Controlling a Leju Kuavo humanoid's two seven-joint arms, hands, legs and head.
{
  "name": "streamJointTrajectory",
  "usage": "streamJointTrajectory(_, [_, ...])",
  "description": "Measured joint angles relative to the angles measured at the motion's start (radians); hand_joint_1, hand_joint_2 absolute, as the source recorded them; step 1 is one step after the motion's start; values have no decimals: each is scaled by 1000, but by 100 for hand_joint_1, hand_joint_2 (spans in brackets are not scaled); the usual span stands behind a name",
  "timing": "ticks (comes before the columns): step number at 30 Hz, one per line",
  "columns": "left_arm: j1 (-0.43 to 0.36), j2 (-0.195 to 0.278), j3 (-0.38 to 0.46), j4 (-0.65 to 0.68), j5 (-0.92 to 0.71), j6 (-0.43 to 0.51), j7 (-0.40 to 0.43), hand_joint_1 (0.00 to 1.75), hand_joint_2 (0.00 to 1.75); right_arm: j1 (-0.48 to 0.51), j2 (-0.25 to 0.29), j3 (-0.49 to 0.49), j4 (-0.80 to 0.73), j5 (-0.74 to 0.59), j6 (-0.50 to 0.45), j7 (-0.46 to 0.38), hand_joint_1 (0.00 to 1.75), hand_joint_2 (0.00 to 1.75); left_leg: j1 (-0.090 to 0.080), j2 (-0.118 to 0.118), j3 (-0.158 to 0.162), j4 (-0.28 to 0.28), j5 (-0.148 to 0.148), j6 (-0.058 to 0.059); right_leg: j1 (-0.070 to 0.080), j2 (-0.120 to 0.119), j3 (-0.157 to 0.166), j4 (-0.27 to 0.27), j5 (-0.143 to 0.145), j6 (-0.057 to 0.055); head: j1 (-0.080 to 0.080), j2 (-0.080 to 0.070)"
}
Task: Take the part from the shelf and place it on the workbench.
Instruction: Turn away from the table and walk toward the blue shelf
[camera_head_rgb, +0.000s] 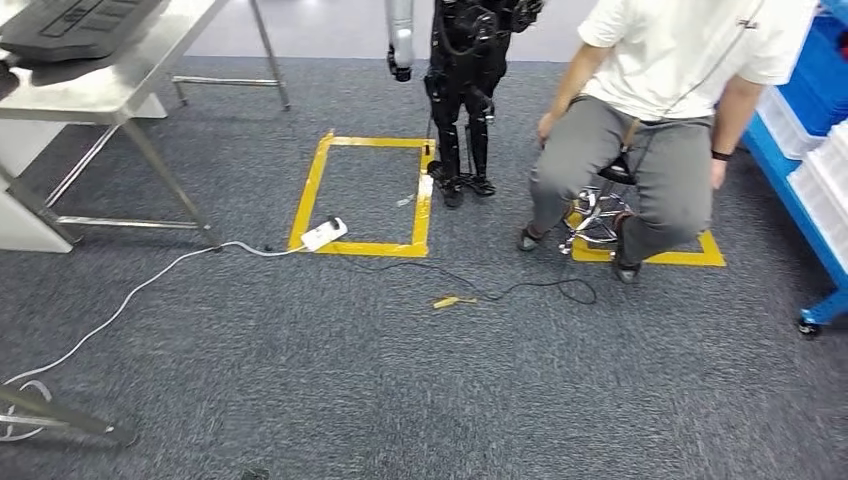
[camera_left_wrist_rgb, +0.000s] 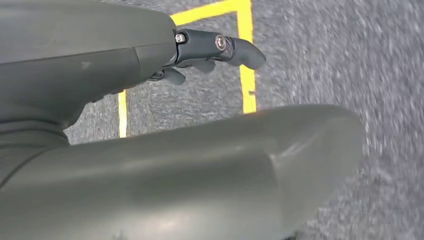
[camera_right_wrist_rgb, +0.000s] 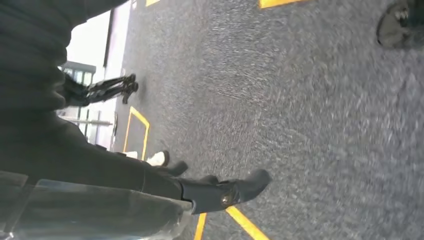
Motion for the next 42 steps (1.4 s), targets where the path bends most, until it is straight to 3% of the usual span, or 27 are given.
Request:
streamJointTrajectory(1, [1,0,0,0,0,0,1,0,0,0,0,-1,0,0,0,0,0,175,0,-13,-31,61,-26,1,6,13,0,0,0,-3,0,0])
streamJointTrajectory(2, [2,0,0,1,0,0,1,0,0,1,0,-1,0,0,0,0,0,175,0,-19,-52,97,-33,2,11,28,0,0,-1,-5,0,0])
streamJointTrajectory(3, [3,0,-1,1,0,0,1,0,0,2,0,-1,0,0,0,0,0,175,-1,-21,-55,95,-19,5,15,42,-2,0,-1,-5,0,0])
streamJointTrajectory(5, [3,0,-1,1,0,0,1,0,0,4,1,-2,0,-1,0,0,0,175,-2,-35,-7,-19,51,17,19,70,-1,0,0,-4,0,0])
streamJointTrajectory(7, [3,3,-1,1,0,0,2,0,0,5,3,-3,0,-2,0,0,0,175,-10,-72,48,-137,104,31,23,93,5,1,0,0,1,0])
streamJointTrajectory(9, [0,4,-1,1,-1,0,3,0,0,4,4,-3,0,-2,0,-1,0,175,-21,-87,64,-169,116,42,26,111,3,-2,1,10,2,0])
streamJointTrajectory(11, [-5,4,-2,0,-2,0,3,0,0,4,4,-3,0,-2,0,-2,0,175,-24,-69,70,-181,124,54,27,124,-3,-4,3,21,1,0])
streamJointTrajectory(13, [-9,3,-2,0,-2,0,3,0,0,5,2,-4,0,-2,0,-3,0,175,-21,-49,75,-197,138,65,26,96,-18,26,-13,24,3,0])
streamJointTrajectory(16, [-7,2,-3,0,-2,-2,3,0,0,1,1,-5,0,0,0,-3,0,175,-21,-10,69,-204,146,70,20,25,-118,214,-102,16,7,0])
streamJointTrajectory(17, [-5,2,-3,0,-2,-2,3,0,0,1,1,-6,0,0,0,-3,0,175,-21,5,66,-204,146,70,16,18,-147,267,-120,19,7,0])
streamJointTrajectory(18, [-4,2,-3,0,-1,-2,3,0,0,2,0,-6,0,1,0,-3,0,175,-21,20,63,-204,146,69,12,14,-155,282,-122,28,8,0])
streamJointTrajectory(19, [-4,2,-3,1,-1,-2,3,0,0,4,0,-6,0,1,0,-3,0,175,-20,33,63,-204,145,67,8,7,-140,253,-107,40,8,0])
streamJointTrajectory(21, [-4,2,-3,1,1,-2,4,0,0,5,-1,-6,0,2,0,-2,0,175,-21,57,67,-203,141,58,-1,-36,-61,109,-58,60,9,0])
streamJointTrajectory(22, [-3,2,-3,1,1,-2,4,0,0,3,-1,-7,0,3,0,-2,0,175,-23,68,71,-202,136,50,-1,-67,-26,49,-37,63,10,0])
streamJointTrajectory(24, [-2,3,-3,1,2,-2,4,0,0,-2,1,-7,0,3,1,-2,0,175,-28,91,83,-201,125,35,5,-97,-3,1,-16,54,7,0])
streamJointTrajectory(26, [-4,3,-3,0,2,-2,4,0,0,-2,0,-8,0,3,1,-1,0,175,-24,114,95,-201,115,22,5,-72,-5,0,-9,38,3,0])
streamJointTrajectory(27, [-5,2,-3,0,2,-2,4,0,0,-1,0,-8,0,2,2,0,0,175,-19,104,95,-190,104,16,1,-58,-3,-1,-7,30,3,0])
streamJointTrajectory(28, [-6,2,-3,0,2,-2,4,0,0,-1,0,-9,0,2,2,1,0,175,-14,80,87,-164,83,12,-2,-45,0,-3,-4,20,1,0])
streamJointTrajectory(30, [-5,2,-3,0,1,-2,4,0,0,-1,0,-9,0,2,3,3,0,175,-9,13,36,-45,12,6,0,-18,2,-3,1,4,-2,0])
streamJointTrajectory(32, [0,1,-4,1,1,-2,4,0,0,0,0,-9,0,1,4,4,0,175,-9,-15,-30,82,-39,8,10,12,1,-3,2,-3,-3,0])
streamJointTrajectory(33, [2,1,-4,1,2,-2,4,0,0,1,0,-9,0,2,6,3,0,175,-9,-18,-48,104,-35,10,14,28,1,-3,2,-4,-2,0])
streamJointTrajectory(34, [3,1,-4,1,2,-2,3,0,0,2,0,-9,0,2,7,2,0,175,-9,-20,-45,83,-9,16,18,44,2,-2,3,-5,-3,0])
streamJointTrajectory(36, [4,3,-4,1,4,-2,3,0,0,4,0,-9,0,4,9,0,0,175,-13,-47,3,-49,77,33,21,72,6,-3,4,-5,-2,0])
streamJointTrajectory(38, [4,7,-4,1,5,-2,1,0,0,3,4,-9,0,4,10,-1,0,175,-22,-79,46,-155,128,51,24,92,6,-2,5,-2,-2,0])
streamJointTrajectory(39, [3,8,-4,1,6,-2,1,0,0,3,5,-9,1,4,10,-2,0,175,-26,-84,53,-173,133,57,25,101,4,-3,6,2,-2,0])
streamJointTrajectory(41, [0,8,-4,1,5,-2,0,0,0,4,5,-9,1,4,10,-3,0,175,-30,-68,56,-185,138,68,28,116,-4,-8,10,13,-3,0])
streamJointTrajectory(42, [-2,6,-3,0,5,-2,0,0,0,4,4,-9,1,3,10,-2,0,175,-28,-58,60,-197,145,73,30,110,-12,-2,8,18,-2,0])
